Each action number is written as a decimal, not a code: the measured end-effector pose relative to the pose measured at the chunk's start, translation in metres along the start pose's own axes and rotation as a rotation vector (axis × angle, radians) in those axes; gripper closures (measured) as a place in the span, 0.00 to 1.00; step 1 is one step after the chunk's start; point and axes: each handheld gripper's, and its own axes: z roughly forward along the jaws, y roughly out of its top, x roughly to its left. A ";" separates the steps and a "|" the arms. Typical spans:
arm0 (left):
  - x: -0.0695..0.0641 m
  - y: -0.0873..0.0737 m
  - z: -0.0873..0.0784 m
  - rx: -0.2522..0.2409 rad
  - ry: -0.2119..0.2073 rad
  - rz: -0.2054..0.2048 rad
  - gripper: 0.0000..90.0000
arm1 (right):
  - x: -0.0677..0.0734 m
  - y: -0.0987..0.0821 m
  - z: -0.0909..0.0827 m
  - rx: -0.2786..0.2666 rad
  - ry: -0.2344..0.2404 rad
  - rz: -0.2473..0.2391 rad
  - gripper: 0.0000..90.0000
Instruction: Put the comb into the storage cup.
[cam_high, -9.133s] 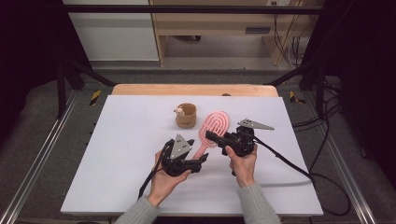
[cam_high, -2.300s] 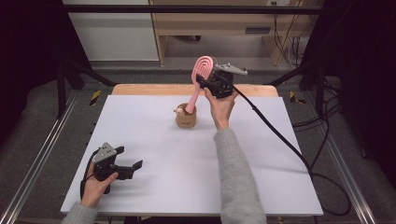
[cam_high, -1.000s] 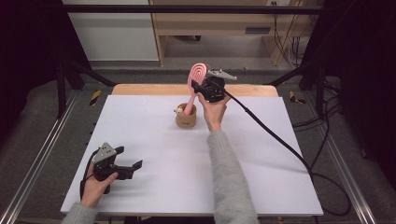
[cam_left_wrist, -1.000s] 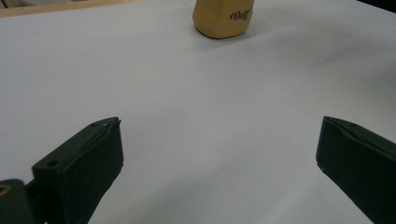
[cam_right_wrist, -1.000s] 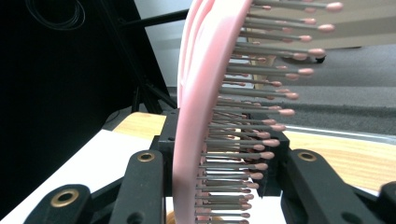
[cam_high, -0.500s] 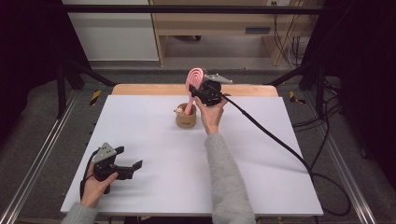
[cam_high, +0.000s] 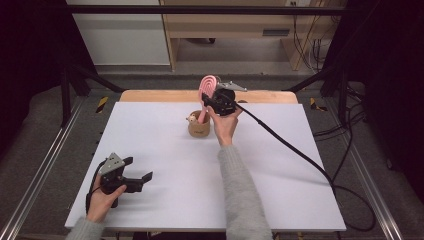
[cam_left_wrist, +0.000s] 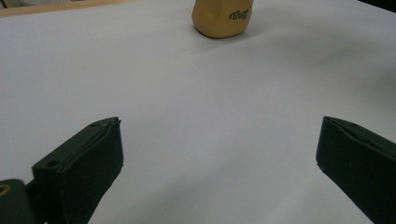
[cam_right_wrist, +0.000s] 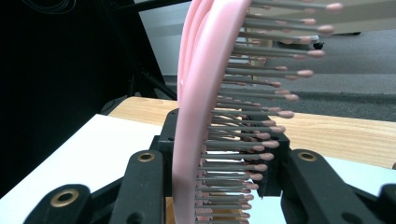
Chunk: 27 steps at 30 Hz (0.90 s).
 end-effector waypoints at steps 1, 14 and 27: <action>0.000 0.000 0.000 0.000 0.000 0.000 0.01 | 0.000 0.000 0.000 0.000 0.002 0.003 0.69; -0.001 0.000 0.000 0.001 -0.001 0.002 0.01 | -0.011 -0.008 -0.004 -0.001 0.002 0.048 0.69; -0.001 0.001 0.000 0.000 -0.001 0.005 0.01 | -0.014 -0.010 -0.006 -0.004 -0.010 0.047 0.69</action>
